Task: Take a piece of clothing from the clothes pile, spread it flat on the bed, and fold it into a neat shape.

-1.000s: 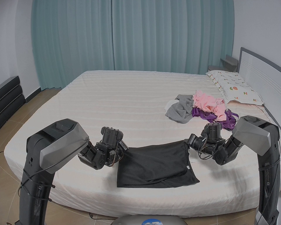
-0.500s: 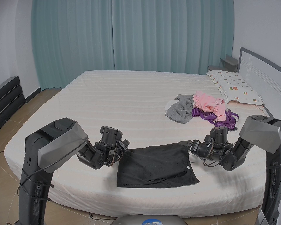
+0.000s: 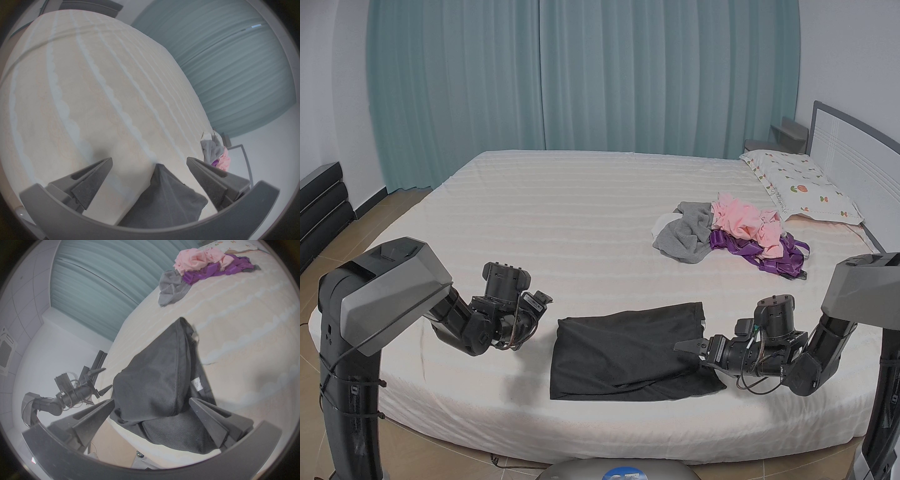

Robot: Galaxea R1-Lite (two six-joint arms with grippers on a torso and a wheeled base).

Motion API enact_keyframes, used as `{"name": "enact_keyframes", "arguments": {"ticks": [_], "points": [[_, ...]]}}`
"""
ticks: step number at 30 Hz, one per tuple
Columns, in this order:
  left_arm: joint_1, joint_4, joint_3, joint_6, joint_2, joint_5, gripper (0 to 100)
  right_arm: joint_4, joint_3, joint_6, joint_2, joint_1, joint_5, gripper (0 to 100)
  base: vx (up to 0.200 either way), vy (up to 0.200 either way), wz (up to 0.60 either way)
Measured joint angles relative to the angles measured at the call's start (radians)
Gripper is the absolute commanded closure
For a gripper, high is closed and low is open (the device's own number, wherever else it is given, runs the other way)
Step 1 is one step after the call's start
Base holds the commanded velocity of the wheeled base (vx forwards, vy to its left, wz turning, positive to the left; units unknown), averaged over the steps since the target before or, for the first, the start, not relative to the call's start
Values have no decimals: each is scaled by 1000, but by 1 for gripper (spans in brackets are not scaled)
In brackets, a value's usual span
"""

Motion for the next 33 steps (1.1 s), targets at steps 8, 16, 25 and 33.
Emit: {"name": "enact_keyframes", "arguments": {"ticks": [8,16,25,33], "points": [[37,-6,24,-19,-31,-12,0,4,-46,-3,72,32,-73,100,0,0,0],[46,-10,43,-19,-47,-12,0,0,17,-3,28,27,-74,100,0,0,0],[46,-10,54,-17,-54,-20,0,-4,80,-4,-18,15,-75,0,0,0,0],[31,-5,64,-9,-56,-111,0,-3,43,-4,23,13,-76,0,0,0,0]]}}
